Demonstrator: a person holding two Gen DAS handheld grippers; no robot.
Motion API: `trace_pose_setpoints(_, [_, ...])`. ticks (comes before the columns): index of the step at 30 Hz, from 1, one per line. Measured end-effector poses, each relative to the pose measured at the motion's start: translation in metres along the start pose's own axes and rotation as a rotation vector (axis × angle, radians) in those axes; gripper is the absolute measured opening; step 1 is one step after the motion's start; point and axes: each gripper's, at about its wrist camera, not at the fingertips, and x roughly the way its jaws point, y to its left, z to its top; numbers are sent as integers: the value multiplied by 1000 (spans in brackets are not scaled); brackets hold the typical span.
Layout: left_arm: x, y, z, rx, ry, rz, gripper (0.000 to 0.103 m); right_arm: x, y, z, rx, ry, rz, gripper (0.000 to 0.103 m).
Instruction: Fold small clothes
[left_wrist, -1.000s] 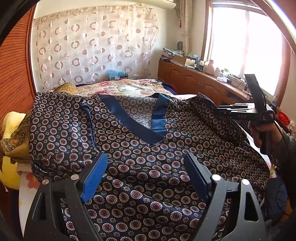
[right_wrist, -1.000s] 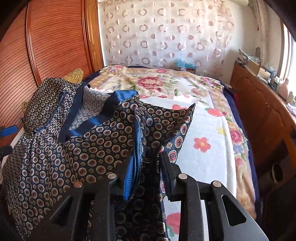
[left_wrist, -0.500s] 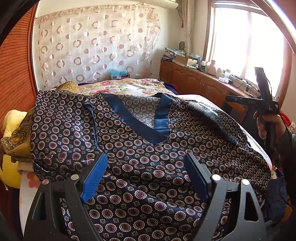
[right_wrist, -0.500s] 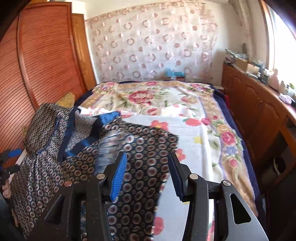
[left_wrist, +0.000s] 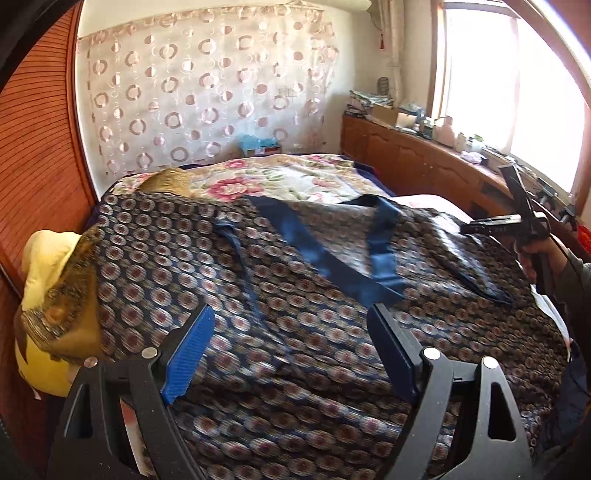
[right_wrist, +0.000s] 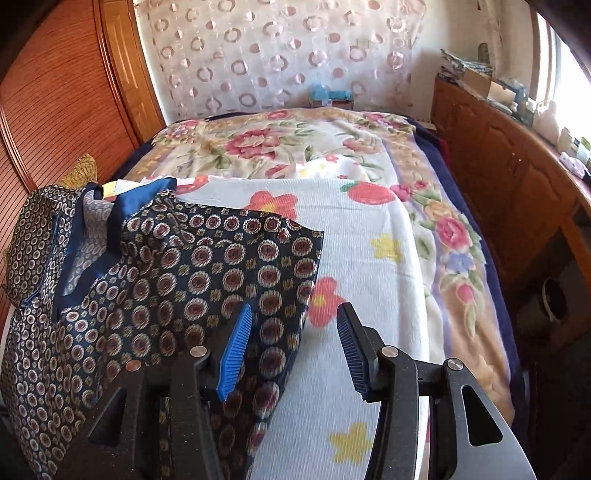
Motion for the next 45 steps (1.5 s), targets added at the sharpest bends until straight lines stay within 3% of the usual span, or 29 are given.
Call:
trace_pose_setpoints(5, [14, 28, 11, -45, 22, 25, 85, 18, -3, 18, -19, 0, 9, 48])
trace_pose_setpoints(7, [22, 39, 15, -51, 37, 45, 85, 22, -1, 23, -36, -3, 22, 34])
trace_pose_setpoints(9, [29, 47, 20, -57, 51, 63, 85, 26, 0, 24, -62, -1, 23, 12])
trace_pose_setpoints(12, [36, 61, 27, -76, 57, 75, 85, 29, 4, 27, -113, -25, -10, 3])
trace_pose_setpoints(14, [39, 69, 31, -79, 57, 82, 85, 25, -1, 23, -126, -49, -32, 2])
trace_pose_setpoints(17, [43, 82, 37, -82, 55, 100, 85, 16, -14, 24, -86, -109, -140, 1])
trace_pose_setpoints(20, [48, 98, 43, -102, 58, 118, 85, 21, -32, 24, -35, -100, -196, 1])
trace_pose_setpoints(26, [62, 126, 54, -120, 77, 136, 85, 38, -37, 22, -19, -40, -171, 1])
trace_pose_setpoints(36, [84, 151, 74, -136, 102, 73, 63, 42, -48, 35, 19, -33, -130, 1])
trace_pose_setpoints(45, [110, 156, 90, -138, 144, 52, 58, 41, -43, 32, 10, -34, -143, 2])
